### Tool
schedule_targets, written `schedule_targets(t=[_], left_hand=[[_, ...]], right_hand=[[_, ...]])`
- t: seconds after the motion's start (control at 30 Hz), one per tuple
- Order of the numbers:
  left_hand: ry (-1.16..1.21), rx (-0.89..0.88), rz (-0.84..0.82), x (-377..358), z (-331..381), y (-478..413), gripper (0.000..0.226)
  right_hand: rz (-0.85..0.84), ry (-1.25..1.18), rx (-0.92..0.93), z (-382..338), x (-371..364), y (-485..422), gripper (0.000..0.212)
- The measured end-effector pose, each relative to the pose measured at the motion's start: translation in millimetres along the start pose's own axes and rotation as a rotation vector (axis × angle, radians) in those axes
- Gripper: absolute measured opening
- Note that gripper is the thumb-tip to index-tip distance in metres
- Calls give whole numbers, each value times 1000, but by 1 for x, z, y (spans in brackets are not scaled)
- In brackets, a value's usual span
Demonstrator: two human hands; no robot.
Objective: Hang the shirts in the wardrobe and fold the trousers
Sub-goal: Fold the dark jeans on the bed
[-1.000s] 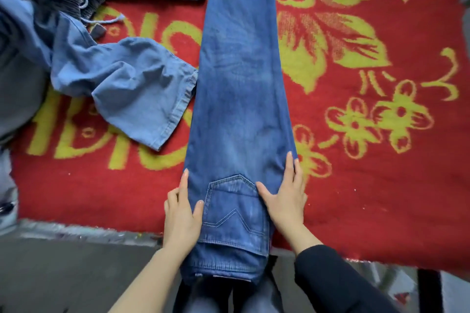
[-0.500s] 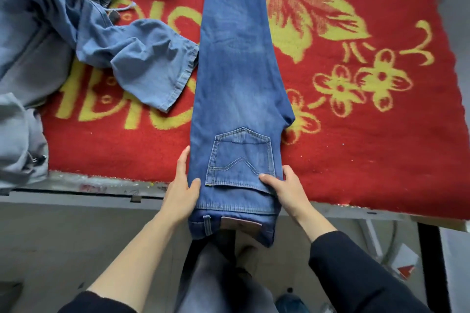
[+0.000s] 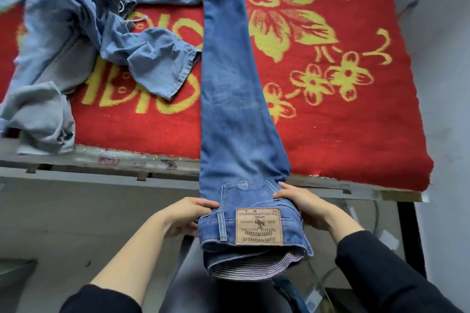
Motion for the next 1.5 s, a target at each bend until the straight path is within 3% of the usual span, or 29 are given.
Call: schedule_targets(t=[0.07, 0.23, 0.4, 0.57, 0.67, 0.9, 1.17, 1.3, 1.33, 1.4, 1.43, 1.5], left_hand=[[35, -15, 46, 6, 13, 3, 23], [326, -200, 156, 45, 86, -2, 12], [696, -355, 228, 91, 170, -21, 17], [934, -314, 250, 128, 244, -50, 16], [813, -312, 264, 150, 288, -76, 21], [490, -469, 399, 221, 399, -128, 4], [420, -531, 459, 276, 497, -180, 16], [366, -580, 476, 288, 534, -196, 15], [373, -610, 479, 292, 540, -198, 21], [345, -666, 504, 297, 543, -201, 58], [270, -681, 539, 296, 541, -200, 71], [-13, -722, 630, 283, 531, -193, 78]], right_hand=[[13, -65, 1, -8, 8, -1, 52], [57, -215, 55, -62, 25, -12, 18], [105, -354, 103, -143, 36, -39, 37], [40, -457, 119, -223, 43, -85, 28], [94, -360, 114, -270, 49, -119, 16], [199, -273, 209, -380, 72, -199, 15], [245, -174, 272, -474, 87, -270, 17], [258, -185, 392, -513, 94, -291, 15], [240, -178, 443, -520, 94, -294, 19], [221, -143, 513, -524, 93, -300, 46], [245, -81, 542, -521, 93, -300, 59], [354, 187, 634, -511, 92, -292, 64]])
Point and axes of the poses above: each hand's wrist, its own y-axis away from the middle knuckle, its own x-axis out of the back of the hand, z = x × y, the point moved 9 cm from there along -y, towards the middle knuckle
